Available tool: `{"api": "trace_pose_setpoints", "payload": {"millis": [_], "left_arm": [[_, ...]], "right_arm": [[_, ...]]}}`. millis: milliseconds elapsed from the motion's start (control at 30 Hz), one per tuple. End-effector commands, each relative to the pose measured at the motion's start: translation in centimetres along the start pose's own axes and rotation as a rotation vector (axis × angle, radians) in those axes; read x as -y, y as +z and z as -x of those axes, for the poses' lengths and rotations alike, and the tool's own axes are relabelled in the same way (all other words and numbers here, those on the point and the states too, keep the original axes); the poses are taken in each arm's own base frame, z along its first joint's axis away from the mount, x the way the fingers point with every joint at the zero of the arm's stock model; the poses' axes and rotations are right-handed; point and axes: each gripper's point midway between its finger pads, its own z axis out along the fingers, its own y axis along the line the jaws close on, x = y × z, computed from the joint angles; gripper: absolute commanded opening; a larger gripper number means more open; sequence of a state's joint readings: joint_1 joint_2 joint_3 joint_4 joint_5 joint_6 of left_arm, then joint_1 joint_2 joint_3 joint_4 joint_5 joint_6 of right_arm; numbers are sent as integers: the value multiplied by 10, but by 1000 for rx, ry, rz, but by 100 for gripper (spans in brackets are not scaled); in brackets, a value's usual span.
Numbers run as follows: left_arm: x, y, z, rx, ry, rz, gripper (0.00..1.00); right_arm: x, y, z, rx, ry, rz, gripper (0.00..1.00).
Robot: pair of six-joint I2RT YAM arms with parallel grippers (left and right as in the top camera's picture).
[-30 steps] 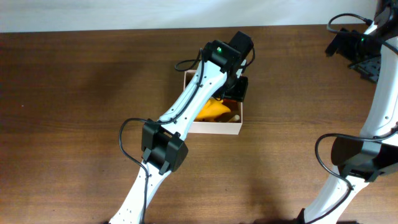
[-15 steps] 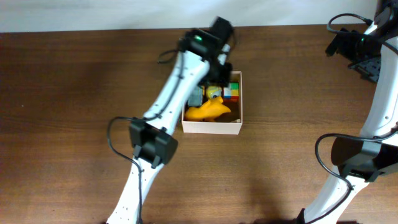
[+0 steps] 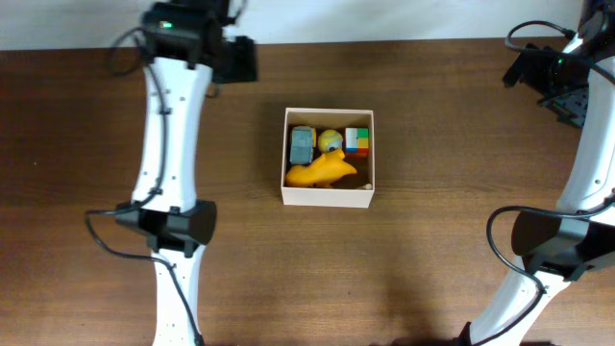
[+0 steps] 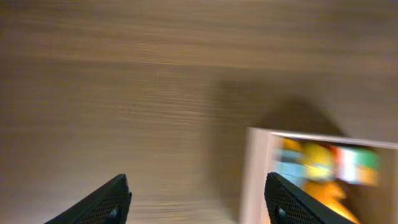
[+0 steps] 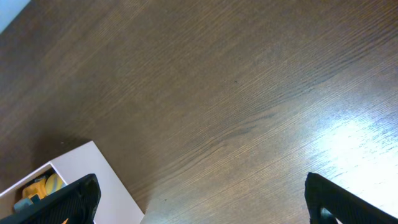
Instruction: Pack container
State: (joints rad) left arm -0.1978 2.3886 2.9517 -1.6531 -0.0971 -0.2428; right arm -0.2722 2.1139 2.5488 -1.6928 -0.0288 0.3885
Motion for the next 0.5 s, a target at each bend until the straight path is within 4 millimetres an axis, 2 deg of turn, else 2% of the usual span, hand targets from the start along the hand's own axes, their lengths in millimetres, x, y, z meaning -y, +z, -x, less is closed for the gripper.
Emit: {"api": "trace_pose_setpoints", "payload": {"millis": [0,33,100,133,267,467], "left_arm": [[-65,-3,7,26,-30,247,74],[-79,-4,6,18,-48,277,87],[-85,-2,6,9,-69,253,87],[-83,-1,5,0,-81,213,100],[-69,2,3,-19,-89,118,99],[-66,2,2,-21,-86,108,99]], "right_arm": [[-2,1,-2,-10,-1,3,99],[-2,1,-2,-9,-1,3,99],[-2,1,-2,-10,-1,3,99],[-2,1,-2,-9,-1,3,99],[-2,1,-2,-9,-1,3,99],[-2,1,-2,-9,-1,3,99]]}}
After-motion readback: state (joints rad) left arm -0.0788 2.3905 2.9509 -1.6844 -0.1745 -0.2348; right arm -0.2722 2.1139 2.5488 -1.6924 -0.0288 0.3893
